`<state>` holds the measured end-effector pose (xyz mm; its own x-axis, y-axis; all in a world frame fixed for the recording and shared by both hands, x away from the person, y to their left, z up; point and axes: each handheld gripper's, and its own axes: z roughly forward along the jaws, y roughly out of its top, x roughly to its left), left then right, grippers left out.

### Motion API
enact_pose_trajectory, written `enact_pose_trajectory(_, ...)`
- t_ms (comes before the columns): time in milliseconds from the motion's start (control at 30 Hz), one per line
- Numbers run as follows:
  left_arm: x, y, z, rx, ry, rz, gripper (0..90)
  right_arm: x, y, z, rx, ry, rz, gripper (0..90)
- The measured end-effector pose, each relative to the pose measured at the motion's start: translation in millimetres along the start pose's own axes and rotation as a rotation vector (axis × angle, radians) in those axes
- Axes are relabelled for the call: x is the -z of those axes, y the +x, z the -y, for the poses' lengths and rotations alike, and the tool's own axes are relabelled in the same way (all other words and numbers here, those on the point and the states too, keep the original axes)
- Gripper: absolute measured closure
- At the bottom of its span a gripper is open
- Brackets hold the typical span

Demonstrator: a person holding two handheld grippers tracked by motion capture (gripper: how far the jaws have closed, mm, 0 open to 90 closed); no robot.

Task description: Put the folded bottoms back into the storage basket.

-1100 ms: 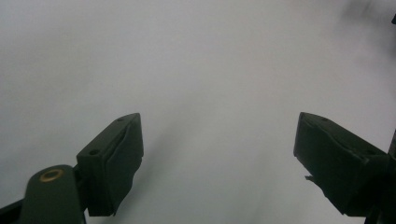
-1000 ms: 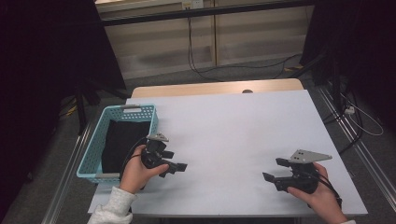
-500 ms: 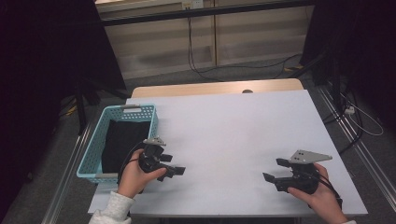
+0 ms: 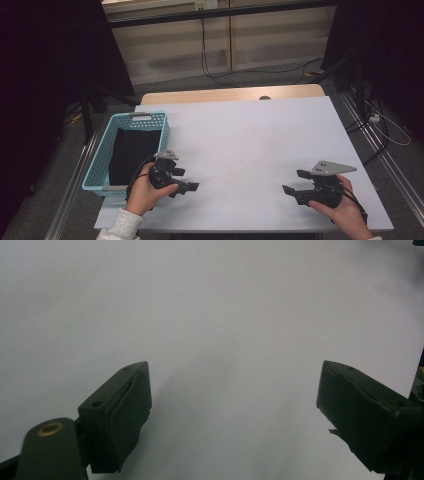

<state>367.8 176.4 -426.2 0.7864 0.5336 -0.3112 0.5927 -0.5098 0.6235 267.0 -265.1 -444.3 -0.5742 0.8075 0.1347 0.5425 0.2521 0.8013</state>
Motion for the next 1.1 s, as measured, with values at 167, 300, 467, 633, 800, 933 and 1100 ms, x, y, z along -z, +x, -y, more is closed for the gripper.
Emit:
enact_pose_trajectory(167, 0.1, -0.5, 0.1, -0.002, -0.005, -0.001, 13.9, 0.1, 0.8, -0.5, 0.003, -0.002, -0.001, 22.6)
enact_pose_trajectory(300, -0.2, -0.9, 0.7, -0.006, -0.008, -0.001, 13.1, 0.8, 0.2, -0.4, 0.006, -0.001, -0.001, 22.6)
enact_pose_trajectory(467, -1.8, 0.1, 1.6, -0.008, -0.004, 0.003, 13.0, 1.3, -0.3, 0.0, -0.002, -0.003, -0.002, 22.6)
enact_pose_trajectory(633, -2.0, -0.6, 1.7, -0.010, -0.007, 0.004, 12.2, 2.0, -1.7, 1.1, -0.003, -0.002, 0.000, 22.6)
enact_pose_trajectory(800, -1.7, -0.8, 1.5, -0.013, -0.017, 0.000, 11.9, 7.5, -4.4, 5.1, -0.008, -0.001, 0.011, 22.6)
enact_pose_trajectory(933, -2.2, -1.5, 1.2, -0.019, -0.016, -0.007, 11.5, 11.9, -7.2, 7.1, -0.015, -0.002, 0.018, 22.6)
enact_pose_trajectory(1100, -2.8, -1.3, 2.6, -0.027, -0.020, -0.003, 9.1, 12.7, -7.5, 7.0, -0.013, -0.004, 0.015, 22.6)
